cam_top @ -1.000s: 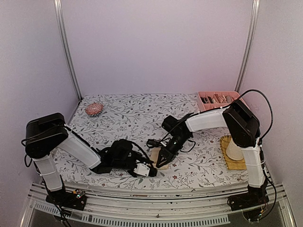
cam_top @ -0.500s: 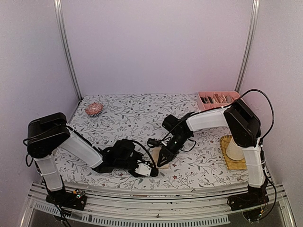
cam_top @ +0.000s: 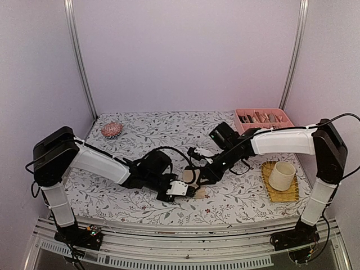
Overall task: Roll the underwear
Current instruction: Roll the underwear at the center of the board.
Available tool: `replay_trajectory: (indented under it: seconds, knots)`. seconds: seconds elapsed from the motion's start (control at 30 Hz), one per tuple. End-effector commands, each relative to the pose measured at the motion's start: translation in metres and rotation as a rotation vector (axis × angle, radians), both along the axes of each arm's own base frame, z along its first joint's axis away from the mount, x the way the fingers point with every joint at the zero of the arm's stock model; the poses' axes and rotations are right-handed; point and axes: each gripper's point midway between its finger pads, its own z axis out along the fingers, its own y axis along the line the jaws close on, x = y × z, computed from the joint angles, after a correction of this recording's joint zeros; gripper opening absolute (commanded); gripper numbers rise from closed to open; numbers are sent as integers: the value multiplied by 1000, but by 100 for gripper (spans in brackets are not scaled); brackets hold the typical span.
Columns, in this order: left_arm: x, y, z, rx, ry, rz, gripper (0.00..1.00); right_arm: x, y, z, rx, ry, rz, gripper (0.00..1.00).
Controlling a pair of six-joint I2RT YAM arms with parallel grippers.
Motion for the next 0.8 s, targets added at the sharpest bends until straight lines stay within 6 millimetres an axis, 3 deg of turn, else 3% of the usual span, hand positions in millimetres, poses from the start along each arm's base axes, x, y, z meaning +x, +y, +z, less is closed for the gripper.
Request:
replay_trajectory:
  seconds: [0.0,0.13,0.17,0.23,0.37,0.57,0.77]
  knots:
    - [-8,9,-9,76,260,27,0,14,-21,8,7,-199,-100,44]
    - [1,4,-3,89,398,53,0,12,-33,37,57,-417,-170,47]
    - [2,5,-11,112,457,60,0,9,-36,43,71,-468,-181,48]
    - [7,4,-10,114,560,70,0,6,-43,55,109,-563,-203,50]
    - [18,4,-14,128,719,107,0,-12,-51,70,178,-729,-173,51]
    - [30,4,-12,118,901,142,0,-49,-37,60,188,-924,59,51]
    - [42,2,-12,135,1010,180,0,-37,-13,32,50,-980,161,51]
